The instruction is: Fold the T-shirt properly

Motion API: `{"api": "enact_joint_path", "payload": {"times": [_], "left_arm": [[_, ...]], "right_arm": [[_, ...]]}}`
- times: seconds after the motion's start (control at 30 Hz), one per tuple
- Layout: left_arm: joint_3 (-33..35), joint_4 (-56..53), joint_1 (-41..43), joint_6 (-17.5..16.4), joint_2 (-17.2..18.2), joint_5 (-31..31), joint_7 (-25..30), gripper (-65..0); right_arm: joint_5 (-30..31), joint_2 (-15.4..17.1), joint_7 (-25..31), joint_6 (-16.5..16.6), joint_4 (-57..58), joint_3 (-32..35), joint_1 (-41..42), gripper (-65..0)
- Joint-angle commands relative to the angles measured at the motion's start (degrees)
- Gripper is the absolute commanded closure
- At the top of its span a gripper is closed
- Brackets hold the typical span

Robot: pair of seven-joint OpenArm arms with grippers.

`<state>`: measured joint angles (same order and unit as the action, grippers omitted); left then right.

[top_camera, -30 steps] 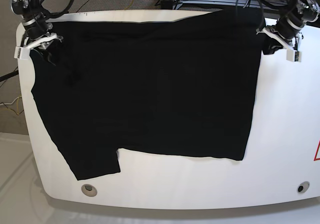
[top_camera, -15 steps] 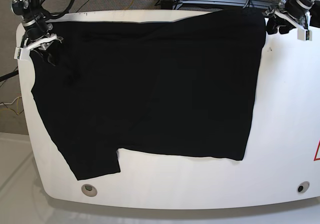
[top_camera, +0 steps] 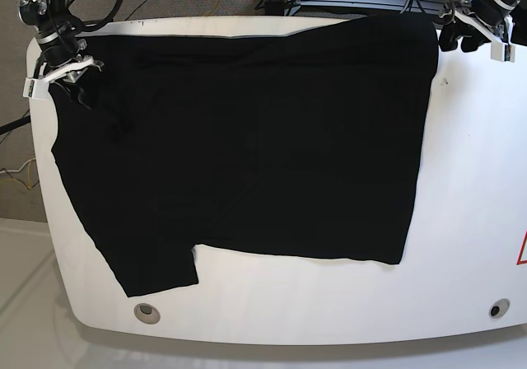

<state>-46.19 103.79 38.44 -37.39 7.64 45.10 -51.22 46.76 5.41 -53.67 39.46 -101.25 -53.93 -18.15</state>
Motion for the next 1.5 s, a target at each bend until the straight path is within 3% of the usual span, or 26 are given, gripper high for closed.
{"api": "enact_joint_path", "payload": {"times": [0.0,0.8,1.1,1.47], "left_arm": [[0.2,-1.2,-0.7,-0.5,0.5,0.8,0.8,-32.8],[6.9,-12.6,-4.8,-0.5,0.8,0.7,1.1,-33.2],[7.0,-12.3,-4.0,-0.4,0.5,0.7,1.0,-33.1],[12.2,-12.2,-2.9,0.0,0.4,0.8,1.0,-33.1]], "right_arm": [[1.3,0.9,1.3,0.5,-1.0,-0.3,0.0,-14.4],[1.3,1.1,1.3,0.5,-1.1,-0.4,-0.3,-14.4],[1.3,1.0,1.3,0.5,-1.2,-0.4,-0.4,-14.4],[1.3,1.1,1.3,0.5,-1.3,-0.4,-0.3,-14.4]]}}
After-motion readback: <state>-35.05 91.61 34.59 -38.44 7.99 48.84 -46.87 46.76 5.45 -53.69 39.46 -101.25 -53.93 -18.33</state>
